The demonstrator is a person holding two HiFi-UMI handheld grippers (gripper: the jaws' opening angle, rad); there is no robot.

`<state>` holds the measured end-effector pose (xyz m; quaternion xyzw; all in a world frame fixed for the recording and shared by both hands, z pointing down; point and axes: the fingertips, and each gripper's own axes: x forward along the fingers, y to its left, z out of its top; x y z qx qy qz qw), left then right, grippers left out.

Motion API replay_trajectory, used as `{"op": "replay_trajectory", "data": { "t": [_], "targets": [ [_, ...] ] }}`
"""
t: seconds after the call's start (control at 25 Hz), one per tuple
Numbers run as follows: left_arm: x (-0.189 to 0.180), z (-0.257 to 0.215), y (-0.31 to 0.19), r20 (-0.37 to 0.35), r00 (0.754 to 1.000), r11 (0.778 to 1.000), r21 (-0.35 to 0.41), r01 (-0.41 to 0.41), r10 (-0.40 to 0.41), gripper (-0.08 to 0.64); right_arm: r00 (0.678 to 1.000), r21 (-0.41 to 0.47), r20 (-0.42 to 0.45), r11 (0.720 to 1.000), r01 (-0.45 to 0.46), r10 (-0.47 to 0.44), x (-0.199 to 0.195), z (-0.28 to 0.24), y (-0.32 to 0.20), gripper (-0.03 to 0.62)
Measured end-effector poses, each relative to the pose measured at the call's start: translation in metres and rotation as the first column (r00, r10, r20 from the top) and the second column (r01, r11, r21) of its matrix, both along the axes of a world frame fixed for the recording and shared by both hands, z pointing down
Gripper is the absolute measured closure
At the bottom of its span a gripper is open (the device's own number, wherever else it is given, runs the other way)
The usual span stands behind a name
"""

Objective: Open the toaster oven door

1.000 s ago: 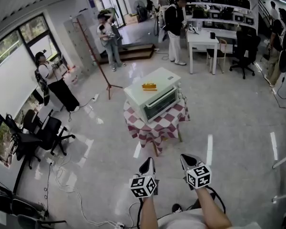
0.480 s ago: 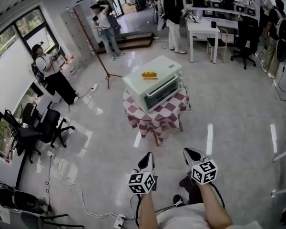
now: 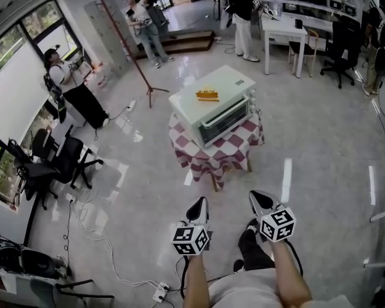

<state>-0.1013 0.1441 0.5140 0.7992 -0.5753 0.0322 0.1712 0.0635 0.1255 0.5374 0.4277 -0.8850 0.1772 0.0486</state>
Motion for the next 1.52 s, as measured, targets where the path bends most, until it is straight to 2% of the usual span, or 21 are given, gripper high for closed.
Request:
{"op": "replay_trajectory", "data": {
  "t": [0.28,0.48,0.64,0.8,0.92,1.0,1.12,1.2,1.36,1.52],
  "targets": [
    [0.004,0.016,-0.077,0.004,1.000,1.000,-0.021,-0.022,0.023,0.560,0.995,0.021,-0.103,1.000,0.015,-0.013,0.001,0.011,-0.078,0.589],
    [-0.007,0.017,-0.135,-0.005,1.000,1.000,-0.027,-0.003,0.003,0.560,0.994,0.020,-0.114,1.000,0.000,0.002,0.006,0.006,-0.138,0.589],
    [-0.012,0.019,-0.178,0.001,1.000,0.999,-0.028,0.031,-0.031,0.560,0.979,0.057,-0.203,0.998,0.029,-0.017,0.007,0.005,-0.180,0.589],
    [-0.015,0.018,-0.214,0.014,0.999,0.998,-0.028,0.049,-0.049,0.560,0.970,0.071,-0.239,0.996,0.053,-0.035,0.008,0.006,-0.215,0.589],
    [-0.014,0.018,-0.239,0.027,0.998,0.998,-0.029,0.053,-0.053,0.560,0.947,0.094,-0.315,0.990,0.103,-0.069,0.010,0.007,-0.236,0.589],
    [-0.012,0.020,-0.252,0.034,0.998,0.998,-0.030,0.052,-0.051,0.560,0.935,0.089,-0.340,0.986,0.140,-0.102,0.012,0.010,-0.246,0.589],
    [-0.010,0.030,-0.263,0.041,0.998,0.998,-0.043,0.048,-0.046,0.559,0.950,0.064,-0.293,0.989,0.137,-0.113,0.017,0.005,-0.263,0.589],
    [-0.008,0.037,-0.268,0.038,0.998,0.997,-0.059,0.050,-0.048,0.560,0.948,0.071,-0.293,0.986,0.148,-0.121,0.017,-0.001,-0.276,0.589],
    [-0.007,0.045,-0.272,0.032,0.998,0.995,-0.080,0.055,-0.053,0.560,0.922,0.094,-0.354,0.975,0.201,-0.156,0.015,-0.006,-0.291,0.589],
    [-0.009,0.052,-0.273,0.034,0.998,0.993,-0.097,0.060,-0.057,0.560,0.878,0.109,-0.435,0.957,0.268,-0.196,0.007,-0.007,-0.304,0.589]
  ]
}}
